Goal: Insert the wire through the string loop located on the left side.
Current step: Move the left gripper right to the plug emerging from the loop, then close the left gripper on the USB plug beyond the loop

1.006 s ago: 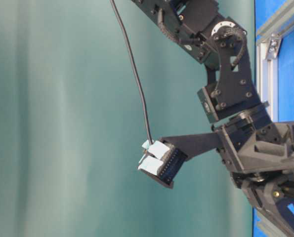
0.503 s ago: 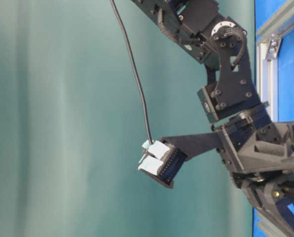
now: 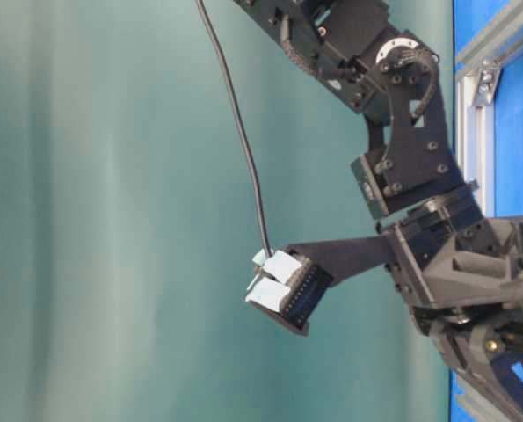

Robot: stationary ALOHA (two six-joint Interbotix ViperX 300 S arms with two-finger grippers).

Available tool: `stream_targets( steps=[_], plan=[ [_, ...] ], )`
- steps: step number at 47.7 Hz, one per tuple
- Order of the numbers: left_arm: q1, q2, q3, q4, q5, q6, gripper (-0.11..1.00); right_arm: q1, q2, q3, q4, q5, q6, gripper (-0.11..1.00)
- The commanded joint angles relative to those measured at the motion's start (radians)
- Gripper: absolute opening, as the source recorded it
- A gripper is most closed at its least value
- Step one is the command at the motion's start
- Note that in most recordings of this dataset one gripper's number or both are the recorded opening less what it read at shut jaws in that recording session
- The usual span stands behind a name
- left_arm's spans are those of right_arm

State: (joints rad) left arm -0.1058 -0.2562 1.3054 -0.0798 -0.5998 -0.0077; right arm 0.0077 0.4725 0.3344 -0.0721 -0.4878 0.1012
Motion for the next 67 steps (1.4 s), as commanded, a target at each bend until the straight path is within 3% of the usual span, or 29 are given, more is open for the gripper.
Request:
stream_targets(
  steps=[1,51,55,64,67],
  plan=[
    [0.003,0.049,-0.035,0.000,-0.018,-0.002,0.87,-0.002,-0.021,-0.014,-0.002,-0.003,0.000,0.00],
    [0.003,0.074,-0.035,0.000,-0.029,-0.002,0.84,-0.003,-0.021,-0.014,-0.002,-0.005,0.000,0.00],
    [0.003,0.075,-0.038,0.000,-0.020,0.000,0.70,-0.003,-0.021,-0.012,-0.002,-0.005,0.000,0.00],
    [0.003,0.075,-0.040,0.002,-0.023,0.003,0.14,-0.003,-0.021,-0.014,-0.002,-0.005,0.002,0.00],
    [0.002,0.075,-0.041,0.002,-0.026,0.005,0.08,-0.003,-0.021,-0.014,-0.002,-0.005,0.000,0.00]
  ],
)
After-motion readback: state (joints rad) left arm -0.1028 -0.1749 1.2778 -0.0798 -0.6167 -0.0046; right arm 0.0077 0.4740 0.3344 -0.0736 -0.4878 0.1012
